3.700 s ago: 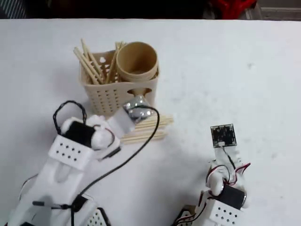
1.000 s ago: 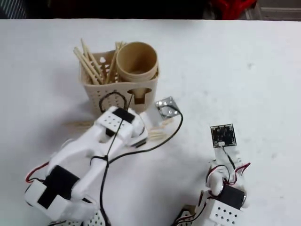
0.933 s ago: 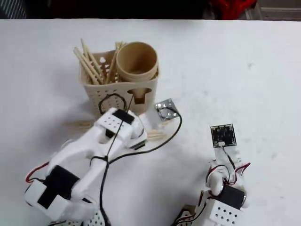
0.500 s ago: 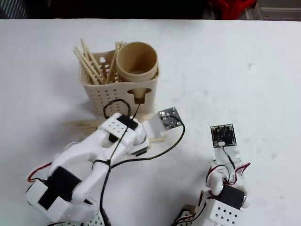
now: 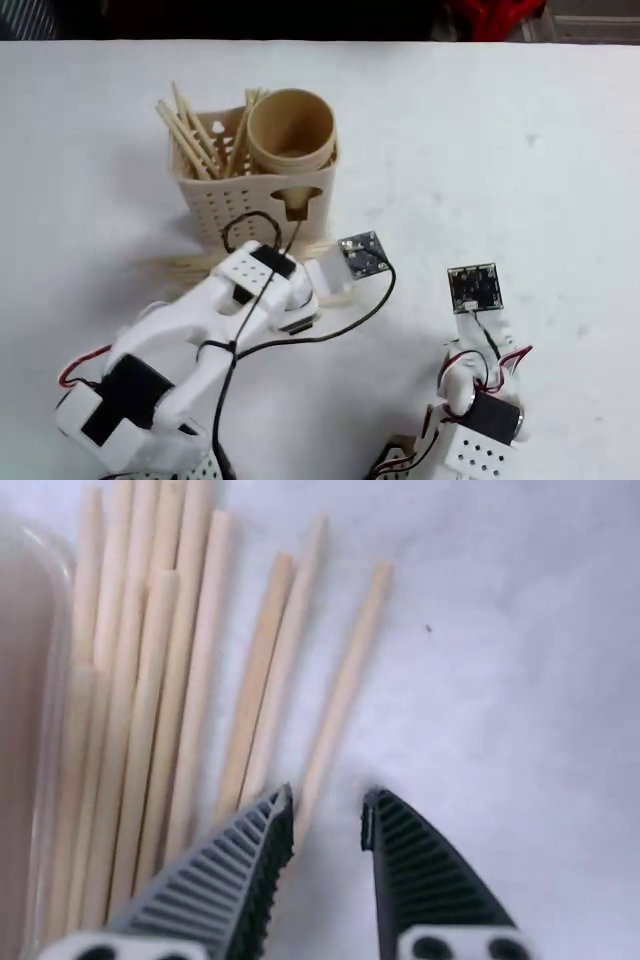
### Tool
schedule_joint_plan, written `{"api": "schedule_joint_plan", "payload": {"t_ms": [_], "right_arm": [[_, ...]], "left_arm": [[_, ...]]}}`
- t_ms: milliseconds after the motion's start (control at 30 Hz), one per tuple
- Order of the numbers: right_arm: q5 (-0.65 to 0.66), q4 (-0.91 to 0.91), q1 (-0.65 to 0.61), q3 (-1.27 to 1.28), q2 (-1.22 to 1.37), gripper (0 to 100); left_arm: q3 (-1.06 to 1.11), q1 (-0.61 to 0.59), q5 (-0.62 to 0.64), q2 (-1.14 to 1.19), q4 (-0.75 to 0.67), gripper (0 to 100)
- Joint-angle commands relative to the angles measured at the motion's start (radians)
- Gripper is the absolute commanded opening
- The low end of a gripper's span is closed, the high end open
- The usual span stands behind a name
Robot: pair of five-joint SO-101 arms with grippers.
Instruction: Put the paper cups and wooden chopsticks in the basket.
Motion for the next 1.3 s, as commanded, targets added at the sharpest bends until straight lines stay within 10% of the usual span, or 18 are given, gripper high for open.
{"api": "schedule_joint_plan", "payload": {"t_ms": [0,967,1267], "right_arm": [[-0.011,-0.015,-0.004,0.006,-0.008,1.8],[-0.011,-0.015,-0.004,0.006,-0.008,1.8],[-0.011,-0.015,-0.004,0.006,-0.008,1.8]], "left_arm": [[-0.002,0.035,-0.011,-0.002,0.021,13],[-0.19,0.065,-0.064,-0.018,0.21,2],[-0.038,0.058,-0.003,-0.529,0.226,2]]}}
